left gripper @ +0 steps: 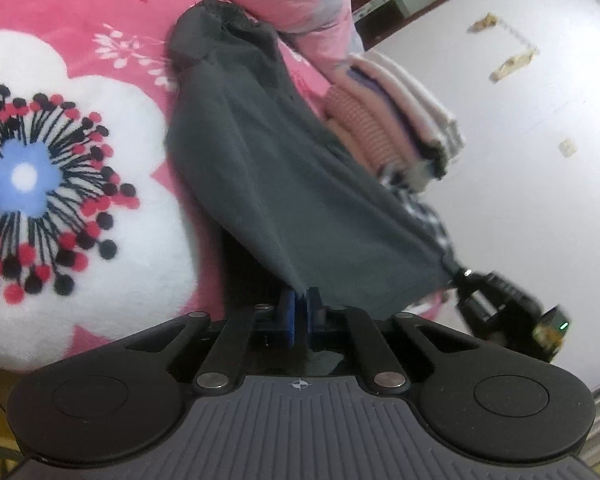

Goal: Fold clothes

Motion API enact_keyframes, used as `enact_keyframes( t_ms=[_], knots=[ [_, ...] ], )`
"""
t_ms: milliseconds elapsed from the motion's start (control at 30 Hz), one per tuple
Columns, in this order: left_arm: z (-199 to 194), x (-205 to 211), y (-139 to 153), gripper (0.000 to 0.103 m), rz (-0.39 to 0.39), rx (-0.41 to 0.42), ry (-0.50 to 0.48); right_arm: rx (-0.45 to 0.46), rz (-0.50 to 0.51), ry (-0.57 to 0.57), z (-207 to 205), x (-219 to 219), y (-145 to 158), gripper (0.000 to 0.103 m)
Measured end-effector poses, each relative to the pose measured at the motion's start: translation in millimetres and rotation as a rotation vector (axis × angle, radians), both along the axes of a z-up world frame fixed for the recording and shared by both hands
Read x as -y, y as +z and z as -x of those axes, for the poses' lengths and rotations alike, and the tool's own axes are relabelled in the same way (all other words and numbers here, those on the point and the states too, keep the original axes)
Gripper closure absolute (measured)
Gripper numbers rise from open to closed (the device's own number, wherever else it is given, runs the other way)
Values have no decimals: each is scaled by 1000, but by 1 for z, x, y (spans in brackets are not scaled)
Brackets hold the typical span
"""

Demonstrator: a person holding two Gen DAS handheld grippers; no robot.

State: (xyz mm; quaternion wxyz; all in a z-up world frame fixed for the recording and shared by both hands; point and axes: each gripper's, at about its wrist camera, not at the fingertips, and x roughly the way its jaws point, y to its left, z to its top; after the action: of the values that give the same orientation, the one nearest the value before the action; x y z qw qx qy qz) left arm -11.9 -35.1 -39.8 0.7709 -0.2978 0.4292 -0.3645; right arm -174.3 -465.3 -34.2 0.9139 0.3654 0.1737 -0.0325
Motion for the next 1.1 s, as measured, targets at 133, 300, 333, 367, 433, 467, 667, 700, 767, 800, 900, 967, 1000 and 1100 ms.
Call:
enact_keyframes(
  t_ms=[133,300,333,367,433,467,667,700,767,800,900,967,1000,1100],
  knots=[
    [-6,5,-18,100,-32,-67,-18,-71,-39,-29,0,13,-22,101],
    [-8,14,-43,84,-161,-125,-90,-189,-152,-66,-6,30,-62,98],
    [-7,13,-44,72,-168,-118,-93,-195,-159,-76,-5,32,-63,97],
    [-5,11,-42,69,-169,-104,-93,-197,-146,-83,-4,32,-61,95],
    [-5,6,-37,62,-165,-69,-83,-200,-120,-98,-1,32,-57,90],
    [-5,4,-34,60,-167,-53,-81,-202,-103,-106,0,32,-54,90],
    [-2,-7,-1,56,-213,105,-75,-149,90,-104,-4,15,-15,89],
    [-3,-7,5,56,-219,136,-67,-138,129,-86,-10,10,-7,89],
    [-9,-9,17,56,-222,196,-56,-122,195,-36,-25,-2,9,89],
    [-13,-8,23,56,-217,226,-51,-114,230,-1,-37,-10,17,89],
    [-32,7,35,55,-205,301,-58,-87,323,120,-81,-35,43,88],
    [-46,18,34,55,-231,330,-67,-69,374,205,-115,-52,58,78],
    [-52,24,32,55,-247,344,-72,-61,396,252,-133,-61,65,75],
    [-70,36,16,55,-315,342,-81,-51,494,390,-197,-91,77,51]
  ],
)
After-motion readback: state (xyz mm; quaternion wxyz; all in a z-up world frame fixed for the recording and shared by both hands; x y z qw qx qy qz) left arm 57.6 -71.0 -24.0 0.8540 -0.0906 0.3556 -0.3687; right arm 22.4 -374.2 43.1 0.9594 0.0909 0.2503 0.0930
